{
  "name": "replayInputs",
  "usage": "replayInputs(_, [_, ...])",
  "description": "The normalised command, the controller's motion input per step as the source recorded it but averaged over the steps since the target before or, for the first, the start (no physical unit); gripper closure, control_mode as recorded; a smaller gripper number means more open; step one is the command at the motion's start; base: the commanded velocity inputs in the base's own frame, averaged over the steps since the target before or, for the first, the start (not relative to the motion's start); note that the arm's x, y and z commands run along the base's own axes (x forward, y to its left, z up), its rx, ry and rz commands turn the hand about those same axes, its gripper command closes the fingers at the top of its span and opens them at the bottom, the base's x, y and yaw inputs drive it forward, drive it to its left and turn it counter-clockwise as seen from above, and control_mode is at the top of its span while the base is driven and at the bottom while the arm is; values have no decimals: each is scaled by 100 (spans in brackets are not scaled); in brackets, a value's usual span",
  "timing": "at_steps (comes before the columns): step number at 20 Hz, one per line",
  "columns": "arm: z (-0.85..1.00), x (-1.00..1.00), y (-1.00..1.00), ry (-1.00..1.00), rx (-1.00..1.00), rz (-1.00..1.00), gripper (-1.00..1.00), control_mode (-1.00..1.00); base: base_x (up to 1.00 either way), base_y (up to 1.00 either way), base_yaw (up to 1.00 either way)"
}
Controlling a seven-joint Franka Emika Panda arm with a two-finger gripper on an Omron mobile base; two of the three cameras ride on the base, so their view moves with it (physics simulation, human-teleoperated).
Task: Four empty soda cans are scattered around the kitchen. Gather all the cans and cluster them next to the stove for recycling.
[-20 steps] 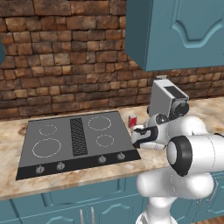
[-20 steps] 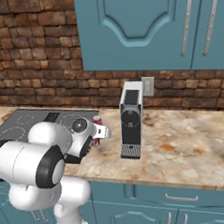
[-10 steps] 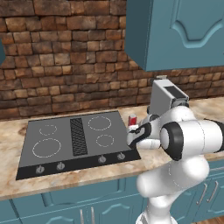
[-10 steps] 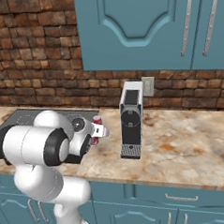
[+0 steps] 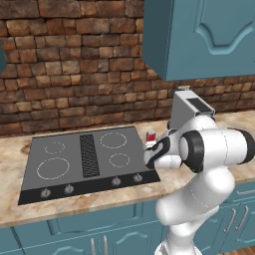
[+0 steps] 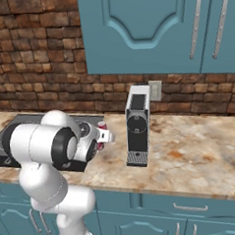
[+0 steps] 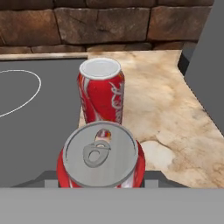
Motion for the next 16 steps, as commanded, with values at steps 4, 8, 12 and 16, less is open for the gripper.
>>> replayInputs(4, [-8,16,-1,0,0,0,100,-100,0,0,0])
replayInputs(8, [-10,11,0,0,0,0,100,-100,0,0,0])
replayInputs(12, [-7,17,0,0,0,0,100,-100,0,0,0])
replayInputs(16, [-9,14,0,0,0,0,100,-100,0,0,0])
